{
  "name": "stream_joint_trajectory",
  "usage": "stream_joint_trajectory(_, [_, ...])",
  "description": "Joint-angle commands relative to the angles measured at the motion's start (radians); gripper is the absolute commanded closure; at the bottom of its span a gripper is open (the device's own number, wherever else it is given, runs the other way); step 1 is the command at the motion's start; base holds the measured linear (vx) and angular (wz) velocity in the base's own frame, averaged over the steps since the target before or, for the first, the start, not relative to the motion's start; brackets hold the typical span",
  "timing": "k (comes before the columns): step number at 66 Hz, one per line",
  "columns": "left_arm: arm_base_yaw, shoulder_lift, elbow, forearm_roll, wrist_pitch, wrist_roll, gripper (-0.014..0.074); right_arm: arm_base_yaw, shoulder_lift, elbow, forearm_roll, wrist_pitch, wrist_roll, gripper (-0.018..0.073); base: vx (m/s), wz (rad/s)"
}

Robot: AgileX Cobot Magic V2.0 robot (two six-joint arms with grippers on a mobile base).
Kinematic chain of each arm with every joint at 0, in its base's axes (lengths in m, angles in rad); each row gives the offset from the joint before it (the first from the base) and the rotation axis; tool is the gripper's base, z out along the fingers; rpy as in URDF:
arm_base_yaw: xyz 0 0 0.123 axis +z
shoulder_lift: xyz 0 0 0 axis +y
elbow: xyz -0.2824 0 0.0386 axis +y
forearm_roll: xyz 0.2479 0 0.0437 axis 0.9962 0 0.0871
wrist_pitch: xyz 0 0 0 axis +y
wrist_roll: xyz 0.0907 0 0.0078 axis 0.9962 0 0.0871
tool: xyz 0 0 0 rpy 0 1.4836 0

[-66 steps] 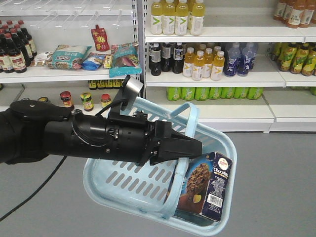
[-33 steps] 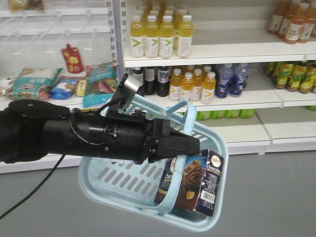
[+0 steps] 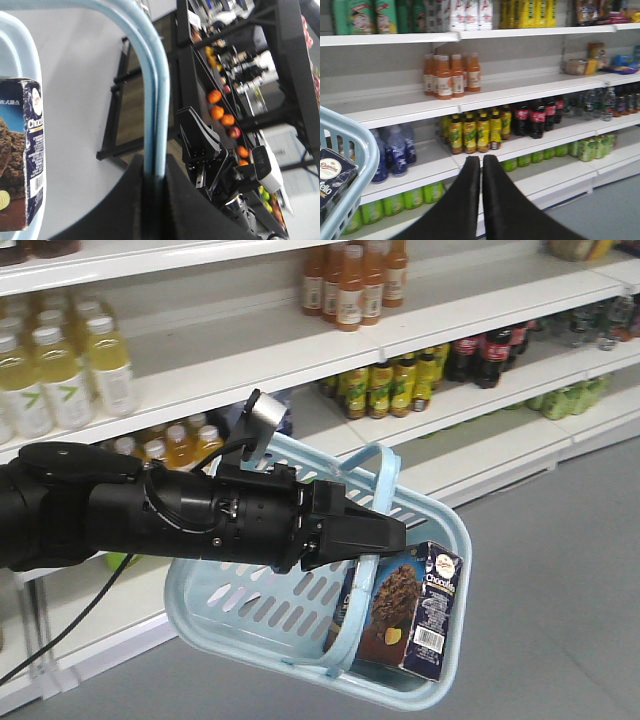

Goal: Left arm holds basket, right arm returns cookies
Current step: 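Keep holding the basket while turning to face the snack shelf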

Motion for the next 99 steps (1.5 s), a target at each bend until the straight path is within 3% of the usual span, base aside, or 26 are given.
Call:
stream_joint_trajectory(1, [-0.003,-0.044,-0.028,-0.086,0.055,0.014,0.0603,-0.004,-0.011,0.002,-0.004,-0.071,-0.008,0.0567,0.31,-0.82])
stream_joint_trajectory(66, [-0.003,-0.044,-0.028,-0.086,0.034,0.014,0.0603,-0.004,-0.011,0.002,-0.004,-0.071,-0.008,0.0567,0.2,-0.88])
stream_joint_trajectory(99, [-0.003,-0.044,-0.028,-0.086,0.034,0.014,0.0603,-0.004,-0.011,0.002,-0.004,-0.071,-0.008,0.0567,0.2,-0.4])
